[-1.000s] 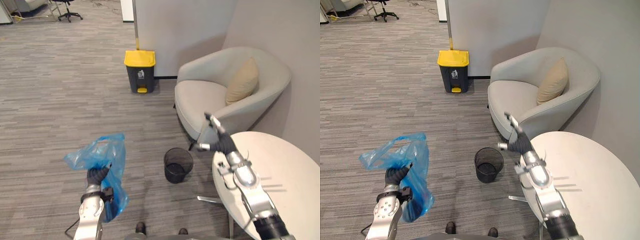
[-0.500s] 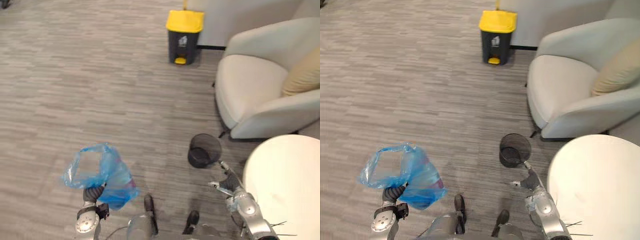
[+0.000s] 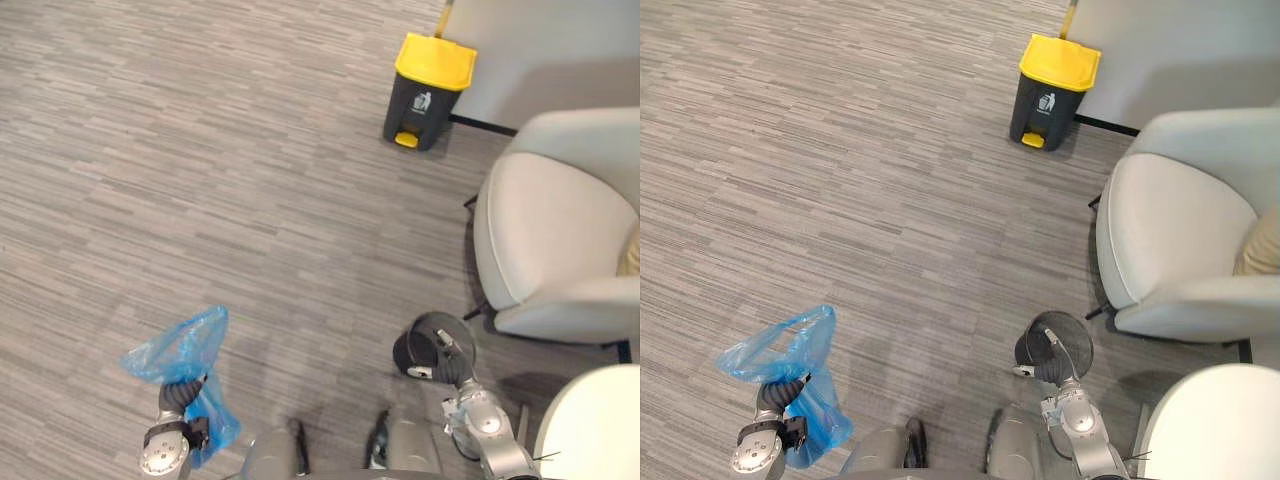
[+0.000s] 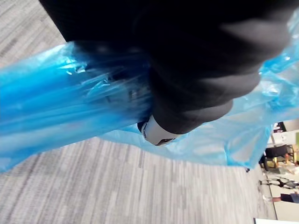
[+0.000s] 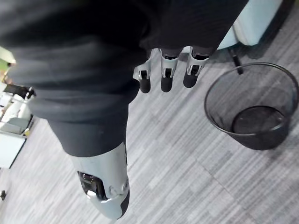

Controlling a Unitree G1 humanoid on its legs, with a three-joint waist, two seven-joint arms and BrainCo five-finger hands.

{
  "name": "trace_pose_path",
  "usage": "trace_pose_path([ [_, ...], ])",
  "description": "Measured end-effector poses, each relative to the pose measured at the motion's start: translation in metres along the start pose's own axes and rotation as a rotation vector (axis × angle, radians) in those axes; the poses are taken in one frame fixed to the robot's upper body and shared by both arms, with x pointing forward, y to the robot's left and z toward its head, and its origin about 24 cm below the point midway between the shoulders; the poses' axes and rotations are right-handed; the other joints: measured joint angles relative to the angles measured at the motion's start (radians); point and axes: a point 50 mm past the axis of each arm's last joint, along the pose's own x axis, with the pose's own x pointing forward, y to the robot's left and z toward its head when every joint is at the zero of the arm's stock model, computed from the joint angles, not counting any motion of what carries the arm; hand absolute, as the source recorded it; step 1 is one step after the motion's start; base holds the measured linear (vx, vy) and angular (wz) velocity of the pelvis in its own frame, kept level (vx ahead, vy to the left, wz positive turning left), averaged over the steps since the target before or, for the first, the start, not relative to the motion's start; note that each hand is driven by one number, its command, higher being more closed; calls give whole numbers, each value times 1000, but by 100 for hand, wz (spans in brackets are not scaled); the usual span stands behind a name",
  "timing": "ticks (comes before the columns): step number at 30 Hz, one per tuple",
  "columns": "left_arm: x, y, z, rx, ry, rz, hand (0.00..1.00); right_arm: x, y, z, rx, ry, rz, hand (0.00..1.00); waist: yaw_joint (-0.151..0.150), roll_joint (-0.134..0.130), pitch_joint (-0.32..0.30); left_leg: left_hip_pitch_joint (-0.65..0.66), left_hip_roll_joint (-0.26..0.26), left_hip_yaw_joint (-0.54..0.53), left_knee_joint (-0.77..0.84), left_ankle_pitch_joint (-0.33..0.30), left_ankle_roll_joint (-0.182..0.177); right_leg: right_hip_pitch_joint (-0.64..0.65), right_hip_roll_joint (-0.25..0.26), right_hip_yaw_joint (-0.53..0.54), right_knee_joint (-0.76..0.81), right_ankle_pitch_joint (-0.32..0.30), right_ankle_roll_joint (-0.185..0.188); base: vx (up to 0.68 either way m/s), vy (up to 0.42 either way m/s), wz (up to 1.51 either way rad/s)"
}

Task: Gather rubbish on tea table into small bin, then transfer packed bag to large trash can.

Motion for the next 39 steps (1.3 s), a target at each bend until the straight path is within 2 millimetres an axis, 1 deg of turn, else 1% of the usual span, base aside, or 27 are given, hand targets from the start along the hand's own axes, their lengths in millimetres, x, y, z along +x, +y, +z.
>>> trace_pose_path([
  [1, 1, -1, 2, -1, -6, -5, 100, 0, -1, 0, -1, -1, -2, 0, -7, -1, 0, 21, 1, -6, -2, -9, -18, -10, 3, -2, -39, 29, -4, 683, -194, 59],
  [3, 1, -10, 1, -5, -3, -34, 100, -4, -7, -5, -5, 14, -22, 0, -24, 27, -16, 121, 43, -26, 0, -53, -97, -13, 37, 3, 18, 141, -93, 743, -232, 44],
  [4, 0, -15, 1, -14, -2, -43, 100, -4, -10, -4, -9, 14, -30, 0, -22, 62, -31, 104, 79, -28, 54, -43, -126, -7, 64, -17, 44, 94, -106, 580, -160, 11],
  [6, 1, -15, 3, -21, -8, -42, 100, 0, -11, 2, -6, -7, -26, 0, -16, 86, -21, 17, 139, -28, 281, 46, -157, 37, 108, -22, 32, 49, -130, 672, -185, -30],
  [7, -1, -17, 0, -30, 3, -41, 100, 3, -12, 6, -4, -19, -21, 0, -6, 104, -10, -106, 204, -38, 581, 208, -107, 151, 179, -13, -68, 41, -143, 893, -259, -49],
  [9, -1, -21, 1, -39, 0, -59, 100, 4, -12, 9, 11, -30, -27, 0, 9, 90, 12, -198, 208, -45, 816, 151, -61, 329, 229, 26, -194, 37, -149, 784, -164, -58],
  [12, 0, -24, 8, -44, -30, -80, 100, 5, -14, 22, 37, -84, -49, 0, 50, 45, 26, -351, 135, -8, 762, 83, 13, 496, 229, 118, -320, 31, -158, 606, -34, -80],
  [13, 0, -25, 12, -45, -46, -90, 100, 10, -17, 28, 36, -105, -59, 0, 71, 35, 32, -443, 90, -15, 589, 83, 12, 542, 213, 160, -356, 19, -151, 616, 60, -110],
  [15, 0, -26, 14, -48, -58, -101, 100, 13, -17, 31, 34, -110, -60, 0, 88, 28, 39, -484, 23, -76, 271, 134, -43, 592, 175, 209, -368, -45, -88, 604, 137, -99],
  [16, -1, -28, 14, -52, -56, -104, 100, 13, -18, 29, 30, -105, -62, 0, 96, 42, 34, -479, 19, -109, 141, 174, -68, 611, 178, 225, -372, -69, -68, 626, 249, -102],
  [17, -6, -29, 9, -58, -39, -104, 100, 10, -20, 20, 12, -73, -58, 0, 99, 84, 17, -464, 47, -160, 21, 286, -100, 651, 204, 269, -366, -132, -41, 655, 319, -83],
  [18, -6, -26, 8, -50, -36, -98, 100, 10, -13, 13, 24, -35, -42, 0, 100, 59, 6, -470, 26, -149, 95, 321, -76, 662, 170, 294, -316, -177, -32, 806, 366, -81],
  [19, -5, -25, 9, -43, -41, -98, 100, 6, -5, 7, 34, -7, -27, 0, 96, 8, -22, -474, -10, -103, 147, 261, -20, 622, 112, 323, -211, -214, -14, 816, 317, -56],
  [20, -5, -29, 12, -46, -53, -110, 100, 4, -3, 5, 34, 0, -21, 0, 95, -9, -28, -450, -26, -63, 182, 200, 0, 560, 79, 353, -44, -210, 19, 686, 234, -56],
  [21, -5, -30, 13, -41, -58, -117, 100, 5, -2, 6, 31, -2, -19, 0, 94, -13, -24, -424, -29, -45, 190, 176, 9, 519, 67, 370, 73, -188, 75, 651, 231, -65],
  [22, -5, -30, 14, -27, -63, -120, 100, 5, 2, 6, 27, -2, -7, 0, 87, -17, -15, -352, -38, -22, 192, 132, 36, 435, 56, 393, 318, -119, 206, 507, 190, -53],
  [23, -4, -29, 15, -21, -65, -120, 100, 6, 5, 7, 26, -1, -1, 0, 80, -20, -9, -304, -42, -10, 185, 112, 44, 401, 55, 387, 437, -118, 201, 711, 230, -50],
  [24, -5, -28, 14, -17, -63, -116, 100, 5, 11, 7, 20, 0, 20, 0, 62, -11, -2, -183, -43, 8, 146, 73, 55, 331, 47, 321, 569, -141, 102, 582, 163, -29],
  [26, -4, -27, 16, -18, -72, -108, 100, 5, 16, 9, 17, -7, 37, 0, 43, -5, -2, -63, -39, 23, 57, 54, 59, 224, 48, 221, 545, -177, 35, 609, 111, -28],
  [28, 1, -27, 23, -19, -96, -108, 100, 5, 17, 10, 14, -14, 39, 0, 36, 0, -1, 14, -32, 35, -15, 37, 47, 100, 50, 140, 387, -184, 10, 536, 30, -20],
  [30, 3, -25, 25, -13, -101, -99, 100, 6, 15, 9, 11, -4, 36, 0, 31, 0, 0, 76, -24, 39, -54, 18, 22, 36, 66, 91, 118, -103, -7, 540, -10, 0],
  [31, 3, -23, 21, -14, -84, -84, 100, 5, 15, 7, 10, 11, 35, 0, 24, 4, 0, 122, -10, 35, -62, 0, -10, 43, 101, 93, -50, 50, -41, 705, -60, 27],
  [32, 2, -20, 15, -10, -62, -76, 100, 3, 14, 3, 9, 22, 35, 0, 11, 14, -6, 147, 13, 15, -27, -17, -40, 77, 136, 101, -99, 190, -95, 867, -92, 19],
  [33, 1, -23, 12, -22, -44, -75, 100, 4, 9, 3, -1, 24, 27, 0, 18, 49, -10, 123, 56, 6, 70, -10, -77, 90, 152, 75, -64, 166, -113, 738, -81, 12],
  [34, 1, -23, 11, -23, -39, -73, 100, 5, 8, 5, -2, 17, 23, 0, 19, 49, -10, 97, 60, 4, 139, 21, -101, 97, 149, 68, -50, 145, -120, 702, -102, -4],
  [36, -4, -30, 5, -56, -12, -76, 100, 6, 2, 6, -18, 9, 13, 0, 27, 62, -4, -25, 99, -3, 516, 233, -77, 276, 163, 73, -137, 89, -121, 791, -131, -2],
  [39, -7, -34, 2, -70, -3, -85, 100, 7, 5, 10, 4, -7, 3, 0, 68, 67, -1, -164, 138, 5, 711, 106, -27, 467, 185, 128, -264, 64, -122, 534, 7, -39],
])
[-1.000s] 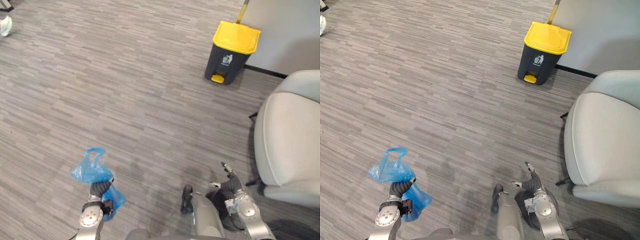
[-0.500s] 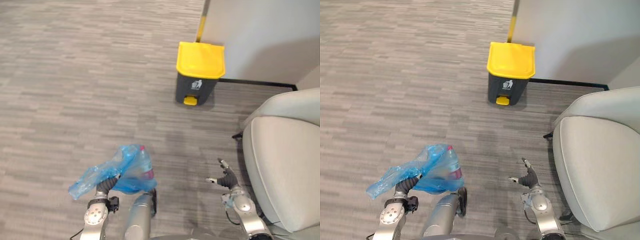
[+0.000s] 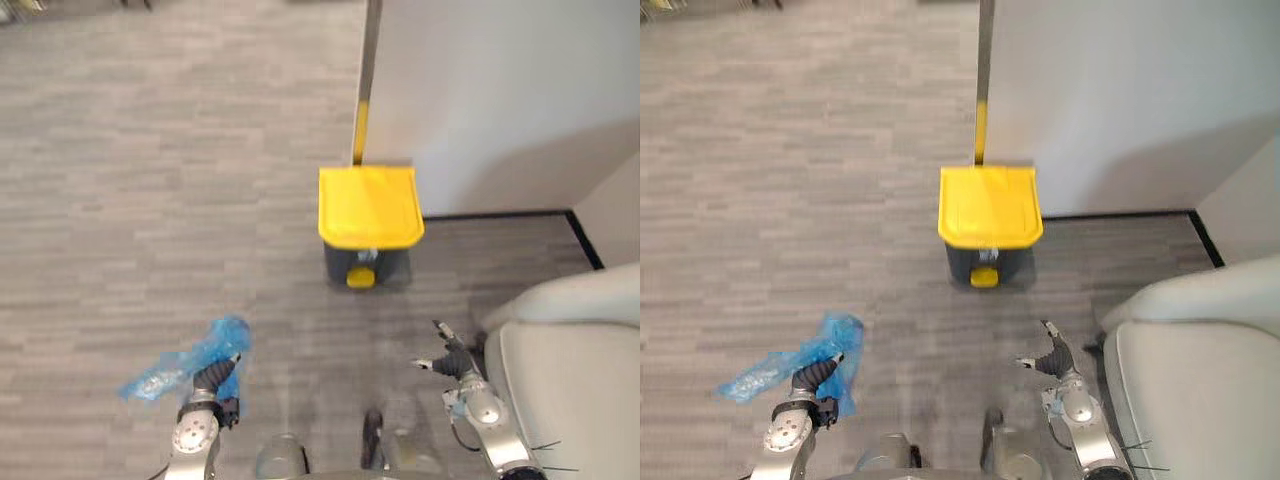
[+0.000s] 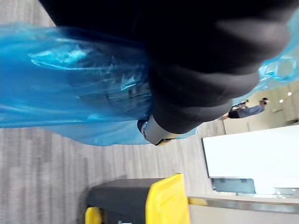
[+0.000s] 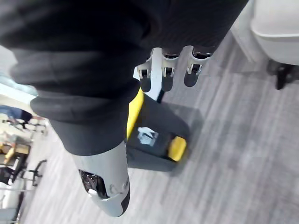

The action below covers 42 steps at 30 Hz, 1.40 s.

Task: Gather rubbish on tea table into small bin, then transfer packed bag to large trash can.

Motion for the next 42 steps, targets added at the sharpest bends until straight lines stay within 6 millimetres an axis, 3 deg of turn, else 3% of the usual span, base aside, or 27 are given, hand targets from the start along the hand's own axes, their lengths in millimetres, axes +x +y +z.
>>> trace_pose_path([
  [1, 0, 0, 0, 0, -1, -1, 100, 1, -1, 3, 5, -11, -4, 0, 5, -4, 1, -38, 0, 3, -18, -14, 10, 15, -2, 9, -16, -2, 3, 575, 103, -67],
  [2, 1, 0, 1, 2, -5, -1, 100, 4, -1, 10, 10, -36, -8, 0, 9, -7, 2, -118, -8, 0, -113, -37, 16, 38, -16, 29, -39, -13, 21, 538, 160, -55],
  [4, 2, -1, 3, 1, -8, -10, 100, 7, 0, 14, 17, -49, -10, 0, 15, -15, 12, -183, -44, -19, -338, -24, 4, 67, -46, 53, -47, -58, 71, 391, 187, -45],
  [5, 1, -6, 1, -6, -1, -29, 100, 3, -2, 7, 20, -23, -18, 0, 21, 9, 8, -164, -53, -57, -589, 69, -40, 96, -45, 64, -44, -89, 104, 434, 289, -39],
  [6, 0, -6, -2, -10, 12, -27, 100, 1, -1, -2, 34, 18, -24, 0, 31, -2, 14, -132, -65, -49, -644, 195, 16, 116, -59, 93, -27, -131, 133, 510, 333, -30],
  [8, 3, -8, 1, -14, 2, -33, 100, 1, -1, -4, 34, 31, -26, 0, 28, -37, -1, -116, -111, -25, -647, 154, 38, 105, -111, 114, 15, -135, 132, 411, 248, -15],
  [10, 1, -9, 1, -19, 1, -32, 100, 3, -3, -1, 35, 18, -33, 0, 30, -46, -3, -92, -131, 13, -611, 78, 58, 79, -148, 157, 106, -151, 159, 355, 238, -45],
  [11, -2, -8, -3, -17, 13, -30, 100, 3, -1, 1, 38, 13, -29, 0, 30, -47, -3, -48, -140, 45, -612, 36, 60, 42, -172, 174, 230, -150, 192, 309, 218, -63],
  [12, -4, -5, -5, -8, 20, -28, 100, 4, 2, 2, 33, 10, -20, 0, 27, -46, -2, 5, -147, 64, -626, 16, 72, -22, -190, 184, 399, -120, 254, 310, 198, -55],
  [13, -5, -4, -5, -1, 18, -29, 100, 2, 4, 1, 35, 15, -15, 0, 25, -47, -3, 29, -151, 66, -633, 7, 78, -50, -196, 183, 474, -120, 274, 322, 132, -18],
  [14, -4, -2, -3, 19, 13, -37, 100, -2, 7, -5, 41, 35, -8, 0, 3, -50, -4, 72, -155, 65, -647, -6, 84, -101, -205, 156, 585, -141, 250, 330, 68, 13],
  [16, -3, -1, -3, 25, 9, -34, 100, -2, 12, -6, 35, 42, 8, 0, -8, -53, -6, 113, -154, 64, -667, -18, 88, -174, -203, 106, 632, -175, 190, 317, 8, 13],
  [18, -3, -2, -2, 21, 9, -34, 100, -2, 14, -4, 34, 36, 16, 0, -26, -55, -7, 143, -151, 52, -687, -18, 87, -245, -182, 66, 576, -202, 143, 329, -91, 21],
  [19, -2, -3, -2, 19, 8, -33, 100, -2, 15, -5, 35, 42, 15, 0, -26, -53, -6, 153, -141, 40, -684, -18, 87, -257, -144, 63, 440, -192, 138, 299, -118, 28],
  [20, -1, -2, -1, 23, 4, -29, 100, -3, 16, -7, 39, 50, 15, 0, -23, -65, -13, 159, -143, 36, -674, -26, 68, -245, -116, 56, 273, -110, 111, 309, -132, 36],
  [21, -1, -3, -3, 18, 16, -27, 100, -5, 14, -10, 34, 60, 6, 0, -26, -52, -15, 167, -143, 7, -661, -40, 45, -222, -104, 53, 227, -25, 103, 381, -122, 30],
  [22, -3, -4, -6, 15, 32, -28, 100, -7, 11, -18, 23, 86, -2, 0, -23, -23, -36, 177, -109, -14, -665, -39, 37, -175, -71, 28, 164, -10, 85, 383, -130, 21],
  [25, -4, -1, -8, 14, 39, -10, 100, -7, 6, -19, 15, 90, -15, 0, -20, -2, -52, 233, -84, -14, -743, -15, -3, -105, -36, 19, 61, 5, 71, 267, -109, -3],
  [28, -4, -1, -9, 14, 42, -14, 100, -9, 0, -24, 25, 107, -40, 0, -22, 3, -59, 253, -87, -16, -745, 2, -25, -57, -33, 22, 3, 17, 71, 168, -33, -4],
  [29, -5, -1, -10, 15, 46, -14, 100, -9, -1, -25, 28, 111, -48, 0, -20, -5, -58, 220, -102, -36, -669, 4, -10, -21, -54, 26, -28, 28, 71, 136, 29, 0],
  [31, -6, -2, -15, 17, 66, -17, 100, -11, 0, -30, 35, 133, -50, 0, -23, -14, -65, 226, -126, -52, -770, -27, -9, 9, -82, 27, -48, 37, 84, 94, 79, 9],
  [32, -7, -4, -15, 15, 69, -27, 100, -12, -6, -33, 32, 145, -65, 0, -25, 4, -75, 230, -117, -60, -902, 85, -19, 18, -72, 20, -61, 41, 91, 86, 108, 0],
  [33, -7, -1, -19, 23, 86, -27, 100, -12, -5, -37, 42, 168, -70, 0, -12, -2, -87, 228, -122, -48, -890, 96, 0, 30, -77, 26, -83, 48, 111, 67, 119, -7],
  [38, -5, -5, -17, 27, 79, -48, 100, -11, 4, -36, 72, 167, -57, 0, 2, -38, -90, 182, -159, -56, -843, 95, 1, 25, -117, 16, -101, 66, 130, -7, 111, 12],
  [42, -3, -7, -15, 28, 72, -56, 100, -8, 5, -35, 82, 174, -70, 0, 3, -39, -88, 155, -163, -61, -823, 94, 4, 16, -121, 13, -112, 68, 135, -86, 10, 3],
])
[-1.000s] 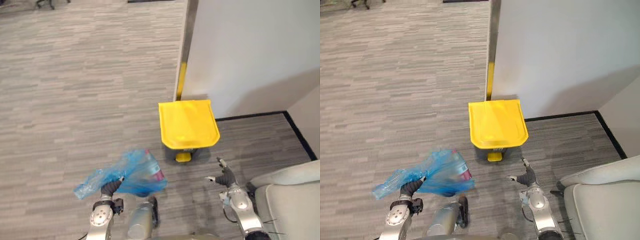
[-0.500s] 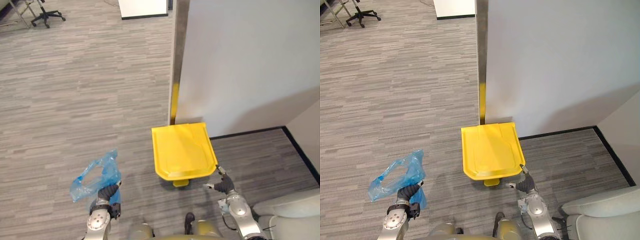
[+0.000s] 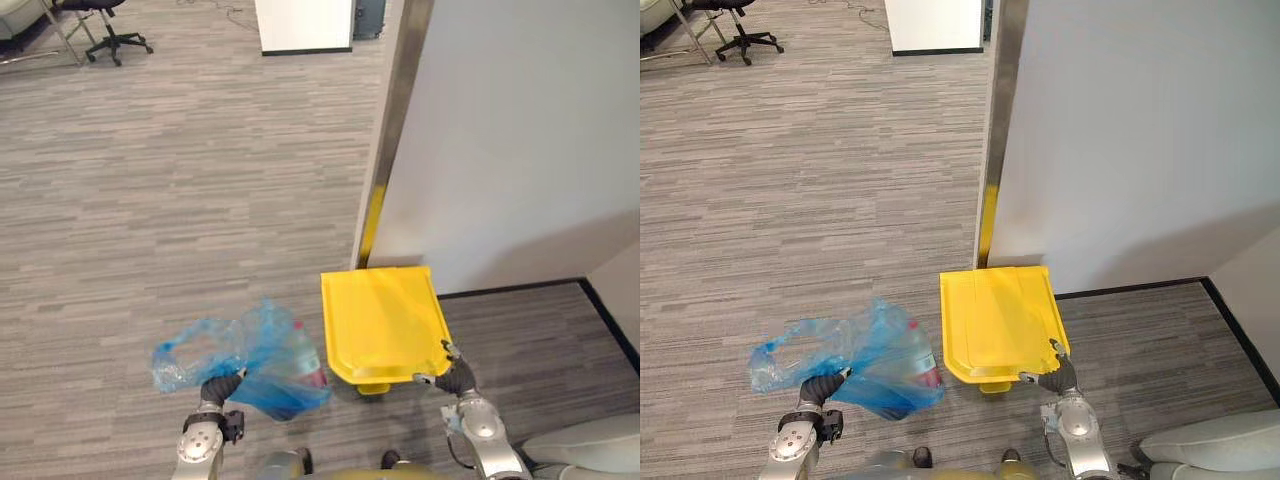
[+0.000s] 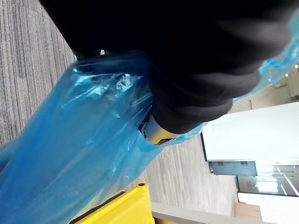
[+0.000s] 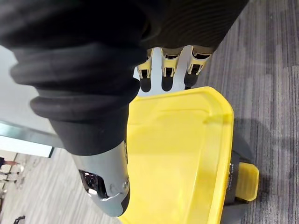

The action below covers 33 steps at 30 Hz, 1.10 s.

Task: Gather rubbish on tea table into small bin, then transfer packed bag to large trash can.

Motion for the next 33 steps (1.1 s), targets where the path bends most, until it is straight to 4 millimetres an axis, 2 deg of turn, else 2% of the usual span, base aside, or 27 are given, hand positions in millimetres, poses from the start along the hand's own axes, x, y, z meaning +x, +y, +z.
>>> trace_pose_path([
  [5, -1, 0, -2, 1, 7, -1, 100, 0, -6, -4, 17, 18, -28, 0, -4, 3, 5, -30, 12, -6, 6, -13, 19, -40, 9, -16, 29, -14, 8, -128, -25, 1],
  [6, -1, 0, -2, 1, 8, -1, 100, 0, -9, -4, 20, 23, -40, 0, -6, 2, 6, -49, 11, -6, 27, -30, 28, -69, 3, -16, 78, -49, 14, -164, -11, 6],
  [7, -1, 1, -2, 3, 7, 0, 100, 0, -9, -5, 26, 30, -46, 0, -9, -14, 17, -71, 7, -3, 64, -53, 34, -98, -11, -15, 149, -89, 20, -132, 0, 10],
  [10, -1, 7, -1, 25, 5, 7, 100, -1, -8, -7, 34, 37, -54, 0, -9, -30, 41, -79, 5, -9, 147, -109, 47, -115, -41, -22, 266, -144, 26, -31, 21, 14],
  [11, -1, 12, 3, 42, -11, 13, 100, -2, -6, -6, 52, 37, -58, 0, -12, -46, 60, -55, -8, -25, 160, -128, 62, -142, -72, -39, 378, -142, 37, 28, -4, 6],
  [12, 0, 12, 8, 41, -34, 16, 100, 0, -7, -1, 77, 25, -67, 0, -9, -29, 96, -51, 11, -26, 204, -145, 80, -243, -75, -47, 565, -132, 20, 0, 0, 0],
  [14, 3, 15, 12, 51, -46, 31, 100, 1, -8, 2, 89, 14, -71, 0, 2, -1, 124, -39, 55, -15, 276, -197, 79, -310, -37, -45, 510, -155, 14, 63, 51, -30],
  [15, 7, 20, 18, 72, -65, 39, 100, 0, -6, 4, 98, 8, -70, 0, 0, -25, 139, -21, 51, -1, 294, -221, 79, -339, -23, -52, 345, -111, 43, 72, 34, -21],
  [17, 16, 22, 31, 79, -106, 47, 100, -1, -10, -1, 89, 23, -80, 0, -14, -57, 146, -20, 30, -15, 322, -251, 78, -339, -29, -65, 218, -50, 53, 94, -74, 25],
  [18, 18, 21, 34, 75, -118, 49, 100, -1, -14, -2, 81, 26, -84, 0, -14, -64, 149, -16, 21, -21, 331, -264, 75, -338, -26, -56, 199, -40, 53, 185, -131, 34],
  [19, 21, 15, 38, 55, -129, 50, 100, 0, -22, -1, 63, 21, -100, 0, -20, -44, 157, -14, 27, -44, 347, -287, 68, -334, -15, -37, 201, -14, 60, 241, -99, 12],
  [20, 25, 11, 43, 44, -146, 46, 100, 1, -31, -2, 53, 21, -121, 0, -22, -30, 163, -12, 32, -71, 342, -294, 61, -329, 11, -9, 214, -25, 73, 297, -116, 34],
  [21, 29, 10, 51, 50, -169, 37, 100, 0, -39, -4, 71, 28, -153, 0, -28, -13, 178, -15, 34, -115, 335, -299, 44, -339, 52, 64, 252, -48, 71, 245, -103, 52],
  [22, 31, 9, 53, 55, -175, 30, 100, -2, -44, -9, 85, 43, -172, 0, -35, -8, 181, -15, 31, -142, 331, -302, 38, -346, 71, 98, 285, -70, 56, 258, -156, 92],
  [23, 34, 5, 60, 51, -198, 22, 100, -9, -50, -21, 110, 87, -201, 0, -41, -4, 181, -8, 29, -184, 324, -307, 29, -358, 86, 120, 350, -117, 23, 222, -148, 116],
  [24, 35, 3, 63, 52, -210, 15, 100, -16, -53, -33, 129, 130, -223, 0, -52, -7, 180, -2, 27, -226, 322, -314, 16, -361, 85, 111, 407, -153, 19, 390, -243, 132],
  [26, 35, -2, 63, 44, -210, 4, 100, -22, -54, -41, 159, 161, -242, 0, -55, 7, 170, -24, 72, -247, 365, -316, -15, -365, 82, 30, 485, -227, -4, 357, -234, 97],
  [27, 35, -8, 63, 47, -212, -18, 100, -18, -48, -33, 209, 135, -238, 0, -56, 7, 169, -55, 99, -228, 392, -298, -46, -368, 87, 1, 501, -253, -21, 241, -194, 54],
  [28, 34, -12, 65, 38, -218, -28, 100, -15, -45, -25, 235, 107, -233, 0, -55, 7, 168, -62, 112, -216, 391, -292, -54, -368, 91, -10, 500, -260, -31, 215, -181, 39],
  [30, 33, -18, 65, 22, -221, -40, 100, -7, -35, -8, 274, 51, -206, 0, -52, 9, 168, -70, 134, -203, 373, -284, -65, -369, 101, -26, 492, -265, -38, 131, -136, 19],
  [31, 33, -18, 65, 21, -220, -41, 100, -6, -34, -6, 272, 45, -199, 0, -52, 9, 168, -71, 136, -203, 371, -283, -66, -370, 103, -26, 491, -265, -38, 58, -105, 18],
  [33, 33, -18, 64, 21, -218, -41, 100, 1, -15, 12, 237, -12, -112, 0, -52, 12, 167, -86, 146, -220, 334, -283, -67, -383, 107, -48, 480, -262, -42, -29, -73, 25],
])
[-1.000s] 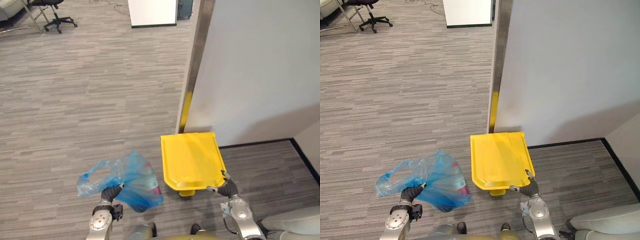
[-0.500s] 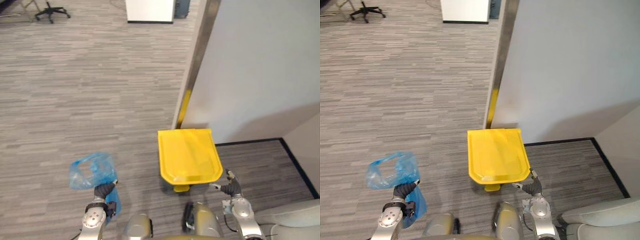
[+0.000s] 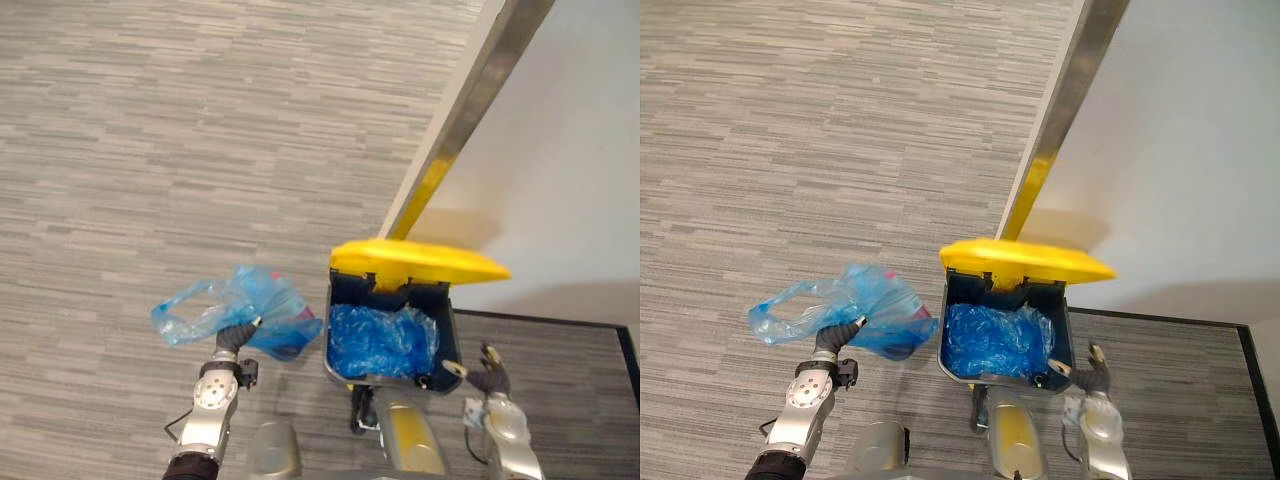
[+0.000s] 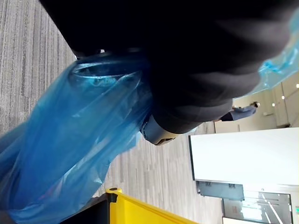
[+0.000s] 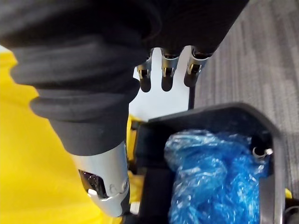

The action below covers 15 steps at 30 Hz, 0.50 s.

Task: Gather rubbish on tea table into small bin, then transfer packed bag to large trash can.

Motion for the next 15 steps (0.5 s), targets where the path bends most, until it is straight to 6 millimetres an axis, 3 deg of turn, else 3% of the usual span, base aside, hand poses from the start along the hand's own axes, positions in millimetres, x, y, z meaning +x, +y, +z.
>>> trace_pose_path([
  [3, 2, 3, 1, 9, -5, 2, 100, 4, 37, 19, -60, -68, 151, 0, 15, 2, -5, -53, -5, -56, -59, 17, -34, -43, 2, -19, -41, 31, 10, -108, -105, 34],
  [5, 2, 3, -1, 14, 5, 2, 100, 5, 59, 33, -97, -121, 244, 0, 23, 2, -5, -69, -6, -100, -123, 61, -59, -48, 18, -19, -81, 47, 2, -73, -172, 68],
  [7, 2, 4, -3, 15, 11, 3, 100, 12, 75, 63, -136, -226, 292, 0, 29, 1, -6, -93, -7, -114, -146, 111, -78, -56, 13, -51, -121, 59, -9, -33, -159, 65],
  [9, 2, 4, -3, 16, 14, 5, 100, 26, 83, 109, -152, -353, 295, 0, 29, 21, -12, -164, -2, -73, -94, 123, -70, -83, 13, -91, -121, 69, -26, -55, -50, 42],
  [10, 3, 5, -3, 16, 16, 6, 100, 30, 83, 119, -158, -377, 289, 0, 31, 20, -11, -166, 0, -72, -107, 130, -70, -89, 12, -94, -117, 69, -26, -67, -52, 31],
  [12, 7, 5, 1, 14, -3, 10, 100, 45, 74, 155, -210, -452, 254, 0, 67, 19, -11, -164, -7, -71, -157, 170, -78, -101, -3, -101, -113, 82, -46, -49, -71, 21],
  [13, 8, 6, 3, 13, -10, 16, 100, 48, 70, 162, -226, -464, 244, 0, 73, 21, -10, -165, -8, -74, -167, 176, -81, -102, -5, -105, -116, 85, -47, -48, -59, 25],
  [15, 9, 16, 10, -8, -49, 40, 100, 57, 52, 195, -262, -530, 175, 0, 78, 24, -9, -201, -7, -88, -145, 184, -91, -115, -12, -138, -148, 99, -58, -63, -34, 26],
])
